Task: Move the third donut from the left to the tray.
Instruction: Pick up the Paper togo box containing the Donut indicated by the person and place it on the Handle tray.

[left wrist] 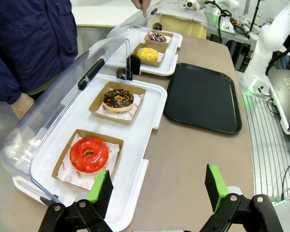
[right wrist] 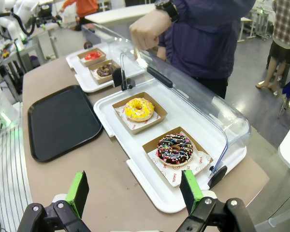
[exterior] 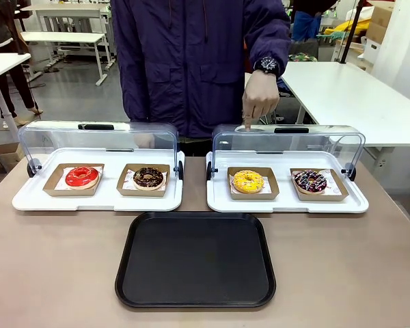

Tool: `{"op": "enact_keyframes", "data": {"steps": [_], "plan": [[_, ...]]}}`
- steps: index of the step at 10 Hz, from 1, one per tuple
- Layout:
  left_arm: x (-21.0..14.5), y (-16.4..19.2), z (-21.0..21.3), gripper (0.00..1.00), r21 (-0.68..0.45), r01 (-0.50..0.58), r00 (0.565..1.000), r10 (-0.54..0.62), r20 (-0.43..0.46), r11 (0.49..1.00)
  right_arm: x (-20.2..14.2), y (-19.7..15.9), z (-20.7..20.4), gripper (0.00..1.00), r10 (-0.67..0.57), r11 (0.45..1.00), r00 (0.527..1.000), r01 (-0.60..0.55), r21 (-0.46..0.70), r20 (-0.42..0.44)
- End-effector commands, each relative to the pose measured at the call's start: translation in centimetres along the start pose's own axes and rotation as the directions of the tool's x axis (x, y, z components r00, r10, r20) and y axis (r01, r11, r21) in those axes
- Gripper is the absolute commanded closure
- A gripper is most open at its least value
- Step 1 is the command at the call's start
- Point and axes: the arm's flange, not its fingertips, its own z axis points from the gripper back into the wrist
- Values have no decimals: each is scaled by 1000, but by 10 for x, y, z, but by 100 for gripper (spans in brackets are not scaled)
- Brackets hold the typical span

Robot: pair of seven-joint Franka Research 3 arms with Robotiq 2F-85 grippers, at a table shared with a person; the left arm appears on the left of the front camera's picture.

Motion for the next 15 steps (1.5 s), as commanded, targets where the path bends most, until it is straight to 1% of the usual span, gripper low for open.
{"op": "enact_keyframes", "data": {"steps": [1, 13, 14, 15], "plan": [[2, -2, 1, 0, 0, -2, 1000, 2, -5, 1000, 0, -1, -2, 0, 20, 1000, 999, -20, -3, 27], [2, -2, 1, 0, 0, -2, 1000, 2, -5, 1000, 0, -1, -2, 0, 20, 1000, 999, -20, -3, 27], [2, -2, 1, 0, 0, -2, 1000, 2, -5, 1000, 0, 0, 0, 0, 0, 1000, 1000, 0, 0, 0], [2, -2, 1, 0, 0, -2, 1000, 2, -5, 1000, 24, -1, -15, 0, 33, 999, 998, -31, 29, -45]]}}
